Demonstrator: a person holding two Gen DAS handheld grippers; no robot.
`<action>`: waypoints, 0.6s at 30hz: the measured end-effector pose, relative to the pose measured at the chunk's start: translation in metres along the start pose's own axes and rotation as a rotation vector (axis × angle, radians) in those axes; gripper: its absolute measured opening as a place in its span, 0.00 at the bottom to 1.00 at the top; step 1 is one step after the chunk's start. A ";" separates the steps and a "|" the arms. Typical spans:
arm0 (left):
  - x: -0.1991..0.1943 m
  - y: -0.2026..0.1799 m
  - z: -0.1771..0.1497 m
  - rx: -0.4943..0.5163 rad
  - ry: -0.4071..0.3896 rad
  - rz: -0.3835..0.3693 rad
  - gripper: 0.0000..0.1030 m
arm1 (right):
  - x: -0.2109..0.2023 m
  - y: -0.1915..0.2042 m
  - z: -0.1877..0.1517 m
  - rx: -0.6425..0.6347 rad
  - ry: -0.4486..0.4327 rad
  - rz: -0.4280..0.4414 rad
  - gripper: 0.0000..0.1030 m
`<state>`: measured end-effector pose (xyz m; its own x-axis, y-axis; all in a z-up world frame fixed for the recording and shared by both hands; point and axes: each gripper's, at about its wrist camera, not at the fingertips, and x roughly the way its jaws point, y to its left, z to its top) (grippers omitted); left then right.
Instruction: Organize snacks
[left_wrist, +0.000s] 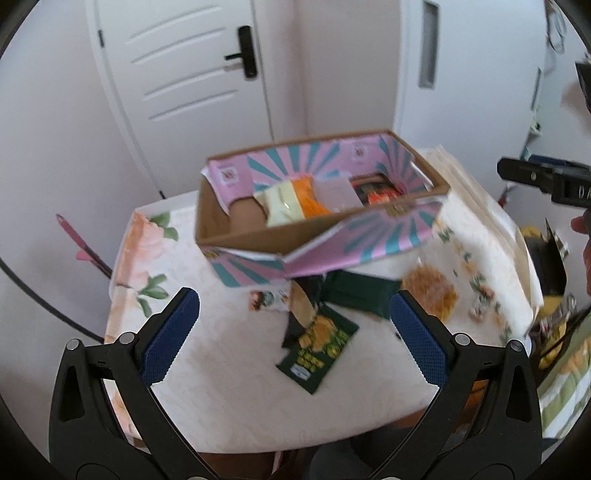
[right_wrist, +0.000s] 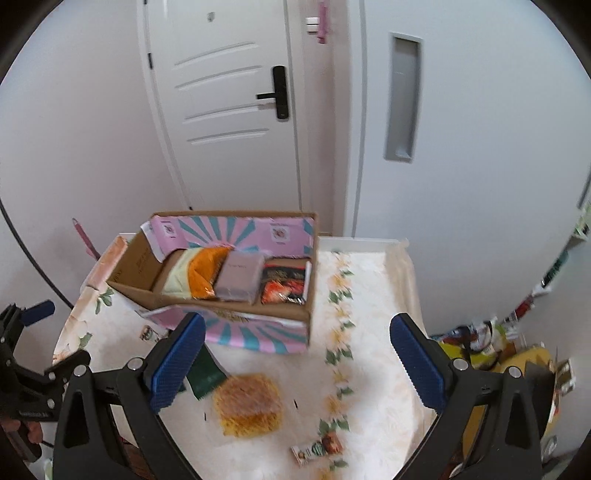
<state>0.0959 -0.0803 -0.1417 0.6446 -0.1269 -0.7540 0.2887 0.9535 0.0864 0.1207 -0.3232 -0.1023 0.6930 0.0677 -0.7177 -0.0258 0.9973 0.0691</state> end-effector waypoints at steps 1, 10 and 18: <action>0.003 -0.001 -0.004 0.012 0.006 -0.010 1.00 | -0.001 -0.001 -0.005 0.014 0.004 -0.005 0.97; 0.053 -0.011 -0.042 0.140 0.082 -0.088 0.99 | 0.016 -0.001 -0.062 0.171 0.082 -0.086 0.97; 0.088 -0.030 -0.067 0.338 0.086 -0.135 0.89 | 0.035 0.013 -0.113 0.303 0.103 -0.162 0.97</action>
<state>0.0967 -0.1014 -0.2536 0.5265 -0.2083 -0.8243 0.5942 0.7836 0.1815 0.0629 -0.3048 -0.2051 0.5940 -0.0723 -0.8012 0.3041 0.9422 0.1404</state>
